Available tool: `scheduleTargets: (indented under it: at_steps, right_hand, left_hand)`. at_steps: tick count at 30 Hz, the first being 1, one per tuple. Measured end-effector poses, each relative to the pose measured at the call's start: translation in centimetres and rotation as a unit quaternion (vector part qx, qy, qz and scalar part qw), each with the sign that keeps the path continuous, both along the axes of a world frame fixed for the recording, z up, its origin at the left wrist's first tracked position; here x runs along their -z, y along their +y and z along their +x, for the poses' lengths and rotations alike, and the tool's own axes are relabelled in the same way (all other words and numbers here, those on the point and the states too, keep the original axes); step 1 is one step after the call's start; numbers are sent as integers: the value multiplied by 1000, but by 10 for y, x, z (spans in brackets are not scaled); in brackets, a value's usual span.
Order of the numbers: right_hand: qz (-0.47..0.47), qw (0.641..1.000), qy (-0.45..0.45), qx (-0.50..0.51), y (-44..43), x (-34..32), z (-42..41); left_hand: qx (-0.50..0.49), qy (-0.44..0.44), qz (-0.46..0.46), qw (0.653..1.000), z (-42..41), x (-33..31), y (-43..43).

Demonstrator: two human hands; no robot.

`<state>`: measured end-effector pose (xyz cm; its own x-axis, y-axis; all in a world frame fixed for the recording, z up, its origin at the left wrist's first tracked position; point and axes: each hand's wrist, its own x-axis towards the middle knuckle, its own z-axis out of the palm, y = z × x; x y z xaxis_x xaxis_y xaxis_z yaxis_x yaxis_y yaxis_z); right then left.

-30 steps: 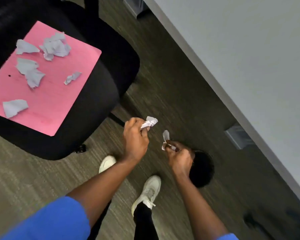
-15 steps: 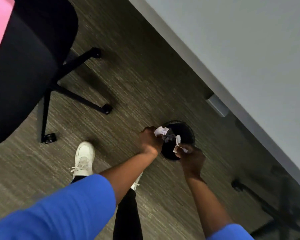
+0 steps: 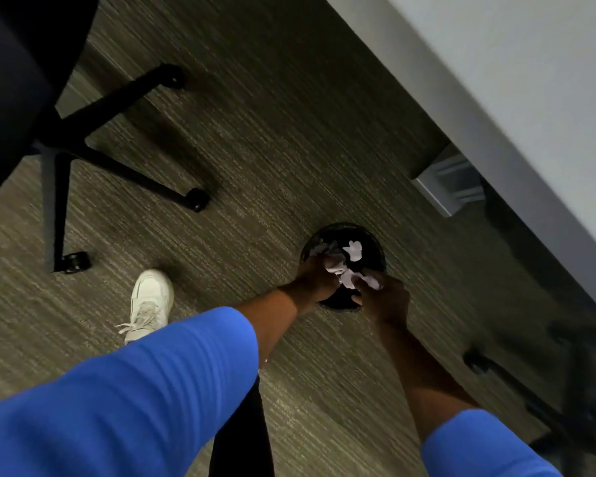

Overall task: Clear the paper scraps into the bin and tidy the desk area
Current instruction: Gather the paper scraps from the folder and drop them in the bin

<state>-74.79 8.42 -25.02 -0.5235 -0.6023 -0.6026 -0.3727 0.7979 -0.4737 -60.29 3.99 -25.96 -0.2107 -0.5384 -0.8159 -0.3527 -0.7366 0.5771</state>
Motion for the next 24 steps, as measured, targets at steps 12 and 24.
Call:
scheduleTargets:
  at_steps: [12,24]
  right_hand:
    - [-4,996,25,-85,-7,-12,23]
    - [-104,980,-36,-166,-71,-63,152]
  left_hand:
    - [140,-79,-61,985,40,-2,5]
    - [2,-325,-209,922,173,-73,12]
